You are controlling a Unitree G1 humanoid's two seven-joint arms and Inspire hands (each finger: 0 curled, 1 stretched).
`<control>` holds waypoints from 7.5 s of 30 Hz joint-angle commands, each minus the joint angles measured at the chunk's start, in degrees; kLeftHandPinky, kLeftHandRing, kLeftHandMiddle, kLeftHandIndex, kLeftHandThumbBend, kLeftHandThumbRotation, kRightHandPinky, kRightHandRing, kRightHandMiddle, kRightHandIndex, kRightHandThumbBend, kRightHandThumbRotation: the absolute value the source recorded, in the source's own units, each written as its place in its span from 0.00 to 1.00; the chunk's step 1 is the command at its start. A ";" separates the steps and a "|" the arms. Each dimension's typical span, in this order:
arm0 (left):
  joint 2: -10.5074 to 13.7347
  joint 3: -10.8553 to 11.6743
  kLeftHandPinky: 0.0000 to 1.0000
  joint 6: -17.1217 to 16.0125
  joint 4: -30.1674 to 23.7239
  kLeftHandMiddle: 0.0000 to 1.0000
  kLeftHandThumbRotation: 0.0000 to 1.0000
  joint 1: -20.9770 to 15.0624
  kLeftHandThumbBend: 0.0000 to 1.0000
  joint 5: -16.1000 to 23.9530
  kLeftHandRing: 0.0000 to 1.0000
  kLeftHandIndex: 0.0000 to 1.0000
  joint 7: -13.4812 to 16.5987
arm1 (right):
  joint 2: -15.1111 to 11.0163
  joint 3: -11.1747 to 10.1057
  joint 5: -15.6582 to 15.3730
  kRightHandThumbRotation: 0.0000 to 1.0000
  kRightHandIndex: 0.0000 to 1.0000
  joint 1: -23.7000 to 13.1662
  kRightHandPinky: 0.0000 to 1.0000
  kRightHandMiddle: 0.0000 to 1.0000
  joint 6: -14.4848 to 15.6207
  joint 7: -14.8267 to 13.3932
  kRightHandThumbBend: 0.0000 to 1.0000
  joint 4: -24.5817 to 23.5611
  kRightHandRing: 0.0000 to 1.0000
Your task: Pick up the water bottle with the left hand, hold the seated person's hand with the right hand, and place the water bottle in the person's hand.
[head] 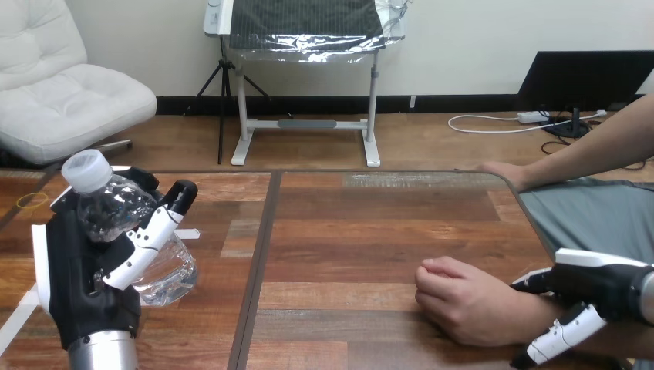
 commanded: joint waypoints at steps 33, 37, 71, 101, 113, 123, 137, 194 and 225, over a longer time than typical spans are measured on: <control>-0.28 -0.25 0.21 -1.20 -2.06 0.33 0.00 -4.09 0.54 -1.34 0.27 0.37 -1.09 | -6.60 -14.48 9.88 0.26 1.00 12.73 0.90 1.00 9.07 6.38 0.97 -19.33 1.00; -0.37 -0.30 0.21 -1.13 -2.12 0.32 0.00 -4.15 0.54 -1.25 0.27 0.37 -0.94 | -6.79 -15.07 10.27 0.24 1.00 12.97 0.89 1.00 9.42 6.35 0.99 -19.73 1.00; -0.27 -0.13 0.20 -0.85 -2.10 0.32 0.00 -4.42 0.55 -2.79 0.26 0.36 -1.24 | -4.52 -7.27 4.86 0.08 0.94 10.98 0.81 0.96 3.66 1.64 1.00 -13.72 0.95; -0.11 0.58 0.20 -1.03 -2.70 0.32 0.00 -4.22 0.54 -3.33 0.26 0.36 -0.91 | -0.26 4.11 -6.63 0.14 0.83 6.10 0.69 0.84 -8.63 -11.83 0.95 2.59 0.81; -0.11 0.70 0.20 -1.02 -3.04 0.32 0.00 -4.08 0.54 -2.81 0.26 0.36 -0.53 | 1.37 6.68 -11.67 0.14 0.75 4.75 0.60 0.78 -10.15 -17.41 0.91 7.03 0.75; 0.00 0.83 0.20 -0.97 -3.25 0.32 0.00 -3.76 0.54 -2.87 0.26 0.36 -0.54 | 2.69 9.64 -16.68 0.13 0.70 2.56 0.52 0.72 -8.66 -19.27 0.85 11.03 0.68; -0.11 1.08 0.21 -0.54 -3.74 0.32 0.00 -3.35 0.56 -3.28 0.27 0.37 -0.43 | 3.60 10.78 -18.27 0.05 0.57 2.01 0.25 0.50 -9.95 -24.49 0.84 14.35 0.38; -0.73 0.40 0.21 -0.32 -1.96 0.32 0.00 -4.90 0.57 -3.10 0.26 0.37 -0.79 | 1.66 3.79 -8.64 0.00 0.29 1.94 0.08 0.24 -8.58 -17.26 0.80 7.66 0.15; -1.77 -3.64 0.22 -2.02 7.11 0.32 0.00 -10.20 0.59 -1.23 0.26 0.36 -3.80 | 0.21 -5.87 -1.40 0.00 0.30 1.06 0.11 0.25 -5.05 -11.88 0.78 -4.13 0.17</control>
